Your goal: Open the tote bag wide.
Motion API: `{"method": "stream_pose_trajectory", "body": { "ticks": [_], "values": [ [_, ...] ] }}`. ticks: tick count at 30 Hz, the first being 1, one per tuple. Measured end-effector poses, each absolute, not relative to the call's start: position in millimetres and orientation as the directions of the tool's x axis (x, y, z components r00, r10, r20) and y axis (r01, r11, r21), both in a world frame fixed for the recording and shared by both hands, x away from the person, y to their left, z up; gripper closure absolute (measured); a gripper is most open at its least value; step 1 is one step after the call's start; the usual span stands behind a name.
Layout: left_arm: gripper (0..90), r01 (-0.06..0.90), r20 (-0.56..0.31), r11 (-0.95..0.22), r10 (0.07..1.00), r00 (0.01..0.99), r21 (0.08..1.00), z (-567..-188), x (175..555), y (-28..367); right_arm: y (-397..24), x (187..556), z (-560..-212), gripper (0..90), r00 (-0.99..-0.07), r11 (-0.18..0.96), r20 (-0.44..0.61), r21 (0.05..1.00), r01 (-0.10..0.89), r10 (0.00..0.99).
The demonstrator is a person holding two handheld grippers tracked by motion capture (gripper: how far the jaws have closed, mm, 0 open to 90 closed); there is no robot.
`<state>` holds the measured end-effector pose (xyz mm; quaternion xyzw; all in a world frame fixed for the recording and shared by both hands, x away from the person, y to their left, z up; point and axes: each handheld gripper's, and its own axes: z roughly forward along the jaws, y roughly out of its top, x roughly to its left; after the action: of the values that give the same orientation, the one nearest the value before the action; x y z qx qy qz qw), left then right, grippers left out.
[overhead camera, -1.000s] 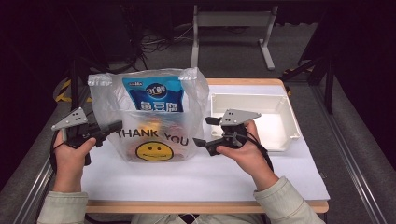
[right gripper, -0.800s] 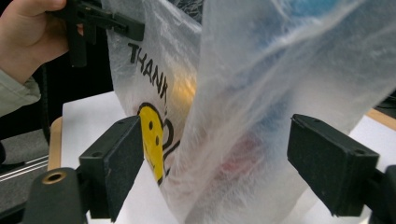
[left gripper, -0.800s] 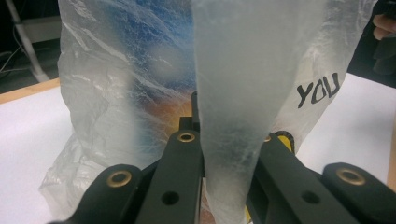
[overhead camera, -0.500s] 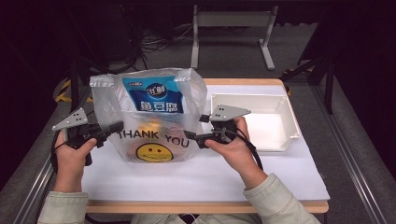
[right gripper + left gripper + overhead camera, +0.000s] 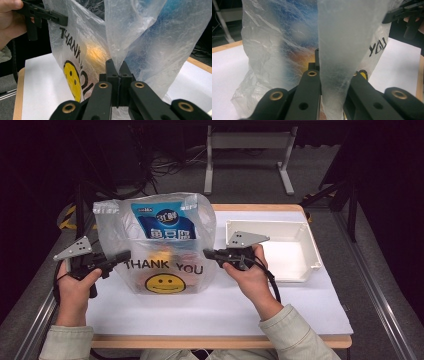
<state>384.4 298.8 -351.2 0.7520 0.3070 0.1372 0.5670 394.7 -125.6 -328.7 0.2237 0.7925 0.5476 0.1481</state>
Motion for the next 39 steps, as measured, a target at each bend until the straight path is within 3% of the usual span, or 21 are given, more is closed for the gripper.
{"method": "stream_pose_trajectory", "body": {
  "ticks": [4,14,39],
  "values": [
    [81.0,0.309,-0.153,-0.147,0.628,0.763,0.940,-350,382,303,-128,396,-330,90.0,-0.853,0.296,0.014,0.935,0.197,0.522],
    [89.1,0.354,-0.190,-0.139,0.638,0.746,0.925,-360,385,309,-131,404,-340,90.0,-0.846,0.300,0.032,0.927,0.223,0.531],
    [89.3,0.492,-0.274,-0.174,0.653,0.706,0.853,-397,406,311,-125,419,-377,90.0,-0.848,0.342,0.070,0.895,0.285,0.525]
  ]
}}
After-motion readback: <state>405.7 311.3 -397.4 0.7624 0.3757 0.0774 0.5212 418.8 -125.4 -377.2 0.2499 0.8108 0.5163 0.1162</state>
